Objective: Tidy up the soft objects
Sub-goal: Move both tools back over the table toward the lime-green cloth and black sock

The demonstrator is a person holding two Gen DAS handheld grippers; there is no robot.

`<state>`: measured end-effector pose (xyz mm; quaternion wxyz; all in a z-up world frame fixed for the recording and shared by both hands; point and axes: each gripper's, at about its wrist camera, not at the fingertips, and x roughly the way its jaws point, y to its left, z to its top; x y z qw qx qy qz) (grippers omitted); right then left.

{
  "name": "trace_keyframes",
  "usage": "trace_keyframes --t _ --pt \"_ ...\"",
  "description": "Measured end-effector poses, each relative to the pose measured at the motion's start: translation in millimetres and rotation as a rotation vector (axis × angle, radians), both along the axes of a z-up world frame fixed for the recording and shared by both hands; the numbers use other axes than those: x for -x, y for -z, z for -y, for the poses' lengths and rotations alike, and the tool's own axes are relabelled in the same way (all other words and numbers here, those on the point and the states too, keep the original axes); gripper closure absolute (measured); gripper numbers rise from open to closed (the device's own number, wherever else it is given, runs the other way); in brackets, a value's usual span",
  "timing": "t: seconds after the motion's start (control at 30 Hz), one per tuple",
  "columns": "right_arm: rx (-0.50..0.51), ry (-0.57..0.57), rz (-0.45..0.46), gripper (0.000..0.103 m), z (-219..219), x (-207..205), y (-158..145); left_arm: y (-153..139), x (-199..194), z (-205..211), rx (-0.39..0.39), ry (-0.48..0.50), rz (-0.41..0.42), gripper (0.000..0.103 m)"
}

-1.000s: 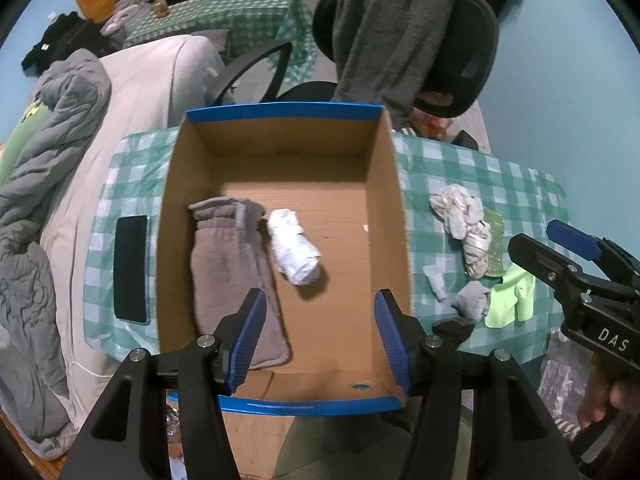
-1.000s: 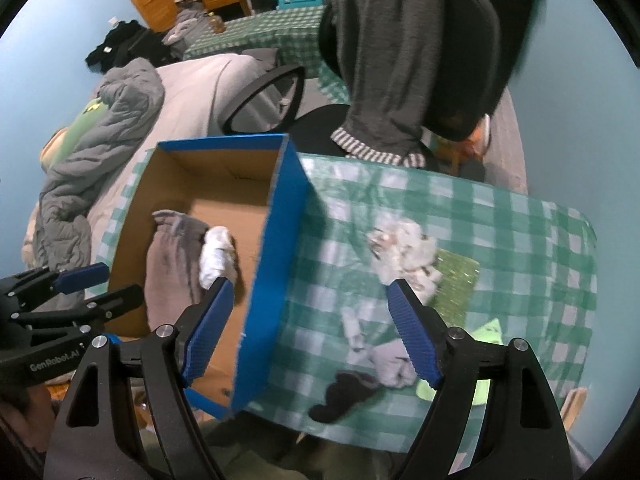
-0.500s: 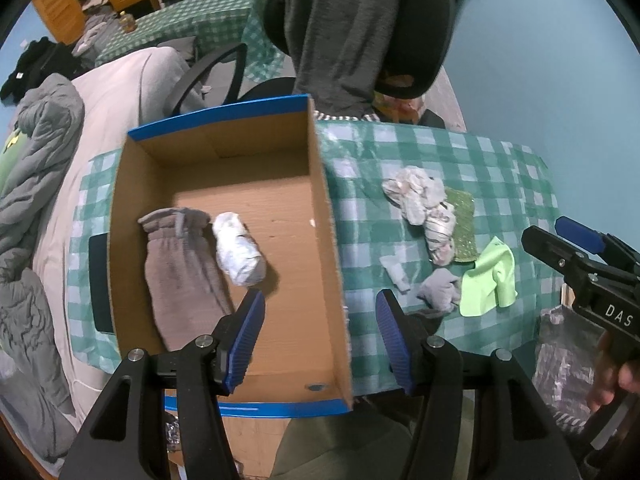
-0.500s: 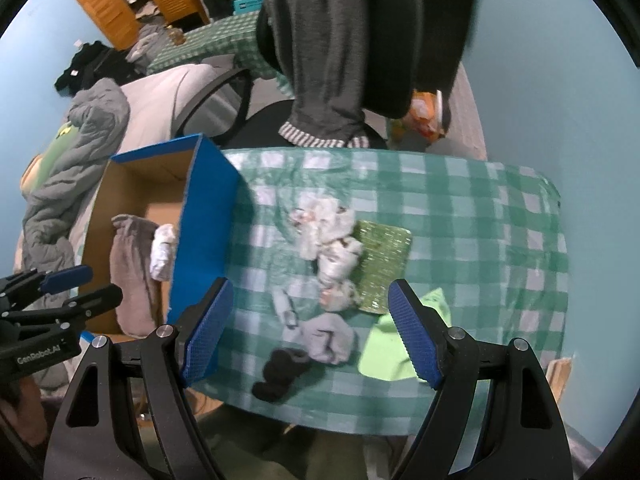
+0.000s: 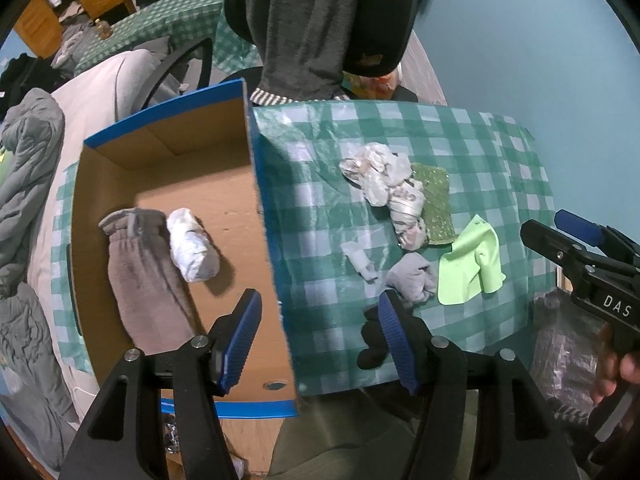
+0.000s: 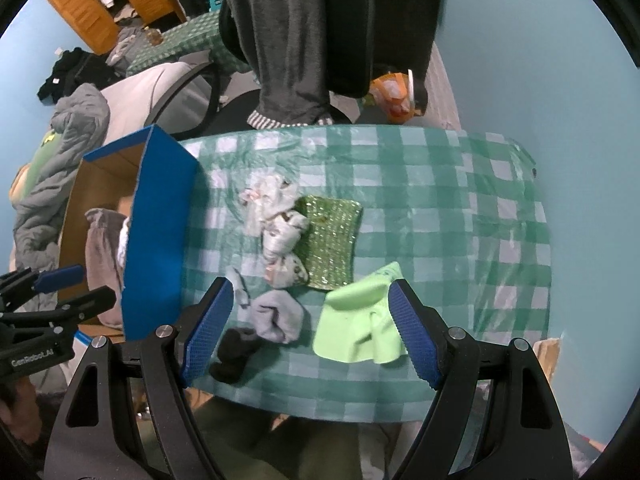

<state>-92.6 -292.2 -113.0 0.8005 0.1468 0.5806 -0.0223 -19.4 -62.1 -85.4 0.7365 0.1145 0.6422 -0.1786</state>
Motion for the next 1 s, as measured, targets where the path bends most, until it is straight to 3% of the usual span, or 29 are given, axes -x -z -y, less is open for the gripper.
trace_keyframes --t 0.53,0.63,1.0 --pt "-0.019 -0.016 -0.071 0.022 28.0 12.7 49.4 33.7 13.5 27.0 -0.014 0.023 -0.059 0.040" --pt "-0.019 -0.023 -0.082 0.022 30.4 14.2 59.2 41.2 17.1 30.7 -0.013 0.027 -0.067 0.030" --pt "-0.017 -0.055 -0.124 0.022 39.0 17.8 96.2 74.0 34.1 40.3 -0.032 0.045 -0.114 0.030"
